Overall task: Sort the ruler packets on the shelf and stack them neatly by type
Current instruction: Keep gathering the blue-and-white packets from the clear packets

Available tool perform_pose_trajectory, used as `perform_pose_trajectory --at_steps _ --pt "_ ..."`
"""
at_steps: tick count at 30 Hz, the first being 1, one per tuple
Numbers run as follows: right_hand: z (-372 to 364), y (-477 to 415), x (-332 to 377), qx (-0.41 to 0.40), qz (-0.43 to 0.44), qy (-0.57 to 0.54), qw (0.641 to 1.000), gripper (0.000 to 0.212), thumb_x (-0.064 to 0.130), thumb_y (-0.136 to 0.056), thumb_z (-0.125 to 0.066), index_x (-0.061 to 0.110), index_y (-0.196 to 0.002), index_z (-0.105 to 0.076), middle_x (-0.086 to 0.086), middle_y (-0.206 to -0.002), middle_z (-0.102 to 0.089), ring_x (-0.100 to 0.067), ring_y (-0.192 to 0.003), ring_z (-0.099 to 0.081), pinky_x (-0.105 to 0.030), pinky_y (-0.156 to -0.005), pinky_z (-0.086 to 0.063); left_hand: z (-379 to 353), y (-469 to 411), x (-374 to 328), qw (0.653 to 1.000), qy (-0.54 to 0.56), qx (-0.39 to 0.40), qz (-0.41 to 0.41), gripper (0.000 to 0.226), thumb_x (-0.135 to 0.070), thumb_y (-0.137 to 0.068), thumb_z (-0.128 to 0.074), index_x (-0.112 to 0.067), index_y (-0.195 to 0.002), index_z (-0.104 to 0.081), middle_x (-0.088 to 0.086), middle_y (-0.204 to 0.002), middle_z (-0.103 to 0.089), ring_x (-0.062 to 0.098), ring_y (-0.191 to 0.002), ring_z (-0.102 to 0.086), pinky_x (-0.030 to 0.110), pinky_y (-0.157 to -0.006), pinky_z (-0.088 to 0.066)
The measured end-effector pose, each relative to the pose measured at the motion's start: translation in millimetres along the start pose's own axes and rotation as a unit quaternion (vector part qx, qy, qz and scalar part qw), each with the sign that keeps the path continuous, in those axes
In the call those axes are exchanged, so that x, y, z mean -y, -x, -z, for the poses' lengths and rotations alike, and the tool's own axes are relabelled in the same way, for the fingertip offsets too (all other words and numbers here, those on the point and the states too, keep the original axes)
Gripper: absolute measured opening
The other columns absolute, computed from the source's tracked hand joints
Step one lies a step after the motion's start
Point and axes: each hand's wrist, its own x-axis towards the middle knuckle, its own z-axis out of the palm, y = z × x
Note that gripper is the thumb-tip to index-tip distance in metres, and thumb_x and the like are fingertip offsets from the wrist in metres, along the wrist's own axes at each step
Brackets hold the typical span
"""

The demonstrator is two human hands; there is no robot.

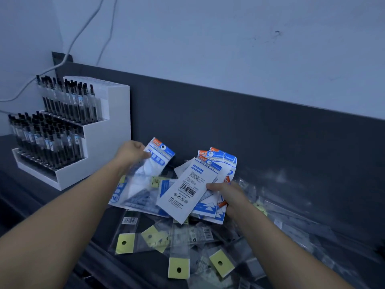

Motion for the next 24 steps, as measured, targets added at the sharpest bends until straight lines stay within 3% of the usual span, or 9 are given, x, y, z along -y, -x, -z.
perform_pose_trajectory --at_steps 2,5,7,10,14,18,21,24 --pt "0 -1 -1 -0.007 0.001 0.005 1.0 0.036 -0.007 -0.075 -0.074 0.0 -0.108 -0.062 -0.015 -0.096 -0.073 -0.034 -0.083 -0.071 -0.05 -0.075 -0.059 0 0 -7 0.995 0.005 -0.078 -0.062 0.022 -0.016 -0.081 -0.073 -0.014 -0.065 -0.058 0.01 -0.067 -0.063 0.021 -0.062 -0.055 0.035 -0.064 -0.049" --pt "-1 -2 -2 -0.004 -0.002 0.008 1.0 0.034 -0.007 -0.076 -0.073 0.001 -0.107 -0.062 -0.015 -0.096 -0.074 -0.034 -0.083 -0.072 -0.05 -0.075 -0.059 -6 13 -30 0.975 0.083 -0.136 -0.157 0.02 -0.015 -0.086 -0.068 -0.018 -0.07 -0.058 0.005 -0.07 -0.062 0.018 -0.065 -0.055 0.031 -0.066 -0.046" --pt "-2 -3 -1 0.003 -0.007 0.005 1.0 0.032 -0.007 -0.077 -0.072 0.001 -0.106 -0.063 -0.015 -0.097 -0.074 -0.033 -0.081 -0.072 -0.047 -0.071 -0.06 -14 24 -49 0.966 0.138 -0.121 -0.181 0.019 -0.012 -0.088 -0.066 -0.018 -0.073 -0.057 0.005 -0.075 -0.066 0.014 -0.065 -0.059 0.029 -0.066 -0.049" --pt "-2 -3 0 0.013 -0.012 -0.003 1.0 0.028 -0.007 -0.078 -0.071 0.001 -0.104 -0.064 -0.016 -0.092 -0.074 -0.033 -0.076 -0.072 -0.043 -0.063 -0.059 -38 41 -59 0.974 0.191 -0.014 -0.122 0.024 -0.009 -0.087 -0.068 -0.015 -0.07 -0.053 0.001 -0.065 -0.064 0.007 -0.05 -0.061 0.021 -0.047 -0.046" --pt "-5 -3 -1 0.015 -0.015 -0.028 0.999 0.019 -0.002 -0.084 -0.066 0.004 -0.102 -0.065 -0.018 -0.094 -0.072 -0.034 -0.078 -0.07 -0.045 -0.068 -0.058 -71 57 -38 0.994 0.064 0.081 -0.046 0.027 -0.014 -0.083 -0.075 -0.014 -0.071 -0.051 0.01 -0.075 -0.067 0.022 -0.06 -0.065 0.026 -0.045 -0.052" --pt "-9 -2 -1 0.039 -0.007 -0.057 0.998 0.024 0.016 -0.085 -0.071 0.009 -0.107 -0.067 -0.015 -0.1 -0.073 -0.034 -0.087 -0.071 -0.049 -0.078 -0.057 -83 69 -30 0.987 -0.106 0.097 -0.071 0.021 -0.035 -0.085 -0.071 -0.027 -0.073 -0.055 -0.005 -0.074 -0.063 0.016 -0.064 -0.063 0.031 -0.06 -0.054" --pt "-10 3 -2 0.033 0.033 0.006 0.999 0.031 0.003 -0.077 -0.077 0.005 -0.106 -0.065 -0.01 -0.091 -0.074 -0.027 -0.074 -0.072 -0.038 -0.063 -0.058 -82 65 -29 0.973 -0.185 0.094 -0.102 0.022 -0.045 -0.084 -0.067 -0.029 -0.075 -0.056 -0.008 -0.081 -0.062 0.016 -0.08 -0.063 0.029 -0.07 -0.05" --pt "-9 4 -2 0.029 0.025 0.015 0.999 0.035 -0.003 -0.076 -0.076 0.003 -0.108 -0.063 -0.011 -0.093 -0.073 -0.029 -0.078 -0.072 -0.042 -0.067 -0.059 -55 51 -24 0.951 -0.275 0.106 -0.092 0.019 -0.036 -0.086 -0.066 -0.019 -0.092 -0.06 -0.002 -0.098 -0.065 0.018 -0.09 -0.061 0.031 -0.075 -0.048"
